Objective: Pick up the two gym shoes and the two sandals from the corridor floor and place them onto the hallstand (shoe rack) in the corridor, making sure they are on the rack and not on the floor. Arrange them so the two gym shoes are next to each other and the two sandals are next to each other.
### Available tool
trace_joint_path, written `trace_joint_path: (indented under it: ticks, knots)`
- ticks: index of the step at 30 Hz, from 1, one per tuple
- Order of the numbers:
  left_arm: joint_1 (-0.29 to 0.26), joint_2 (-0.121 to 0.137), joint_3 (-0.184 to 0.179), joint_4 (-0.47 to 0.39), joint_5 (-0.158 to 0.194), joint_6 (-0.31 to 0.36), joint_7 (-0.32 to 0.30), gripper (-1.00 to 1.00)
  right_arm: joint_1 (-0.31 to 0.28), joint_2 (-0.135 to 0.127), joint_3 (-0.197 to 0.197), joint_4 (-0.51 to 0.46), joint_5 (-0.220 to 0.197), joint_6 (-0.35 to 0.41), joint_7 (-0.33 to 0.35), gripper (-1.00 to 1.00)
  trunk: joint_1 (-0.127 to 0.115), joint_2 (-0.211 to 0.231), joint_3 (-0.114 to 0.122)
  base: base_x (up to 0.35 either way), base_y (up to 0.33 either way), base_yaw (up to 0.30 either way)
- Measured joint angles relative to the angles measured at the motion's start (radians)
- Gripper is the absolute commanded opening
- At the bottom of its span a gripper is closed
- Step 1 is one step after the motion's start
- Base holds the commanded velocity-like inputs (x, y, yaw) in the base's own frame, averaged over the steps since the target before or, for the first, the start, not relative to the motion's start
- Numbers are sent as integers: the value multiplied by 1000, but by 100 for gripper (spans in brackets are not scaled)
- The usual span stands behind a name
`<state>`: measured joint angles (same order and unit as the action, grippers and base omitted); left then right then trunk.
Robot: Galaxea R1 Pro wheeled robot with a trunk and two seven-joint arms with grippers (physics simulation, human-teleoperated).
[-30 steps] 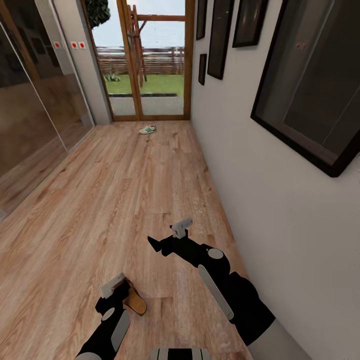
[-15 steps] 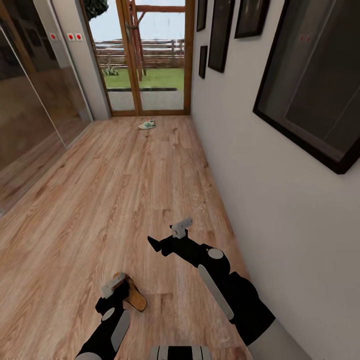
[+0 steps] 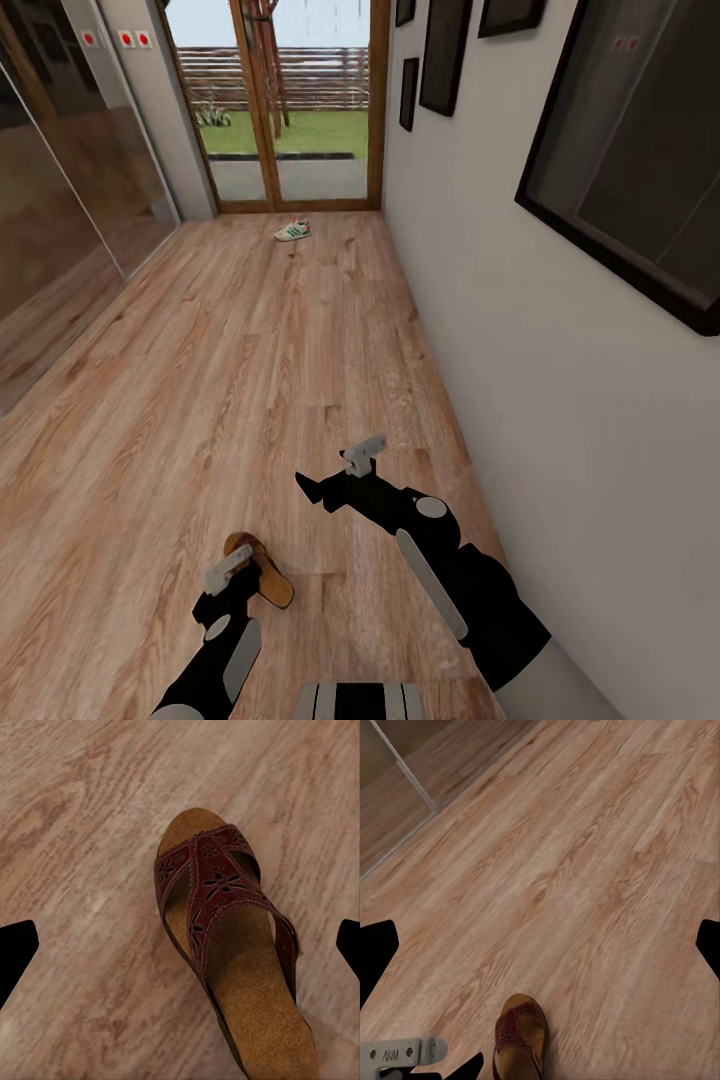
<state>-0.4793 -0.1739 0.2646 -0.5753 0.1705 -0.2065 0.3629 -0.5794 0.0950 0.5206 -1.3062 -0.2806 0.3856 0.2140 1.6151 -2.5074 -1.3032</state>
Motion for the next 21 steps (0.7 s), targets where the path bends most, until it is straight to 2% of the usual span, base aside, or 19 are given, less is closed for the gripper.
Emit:
trace_joint_path:
  ticks: [6,11,21]
  knots:
    - [0,0,-1,11,0,0,-1,100,0,0,0,0,0,0,0,100,0,0,-6,0,0,-138]
    - [0,0,-1,20,0,-1,-3,100,0,0,0,0,0,0,0,100,0,0,-8,0,0,-29]
    - [0,0,-1,21,0,-1,-5,100,0,0,0,0,0,0,0,100,5,-2,-48,0,0,-13]
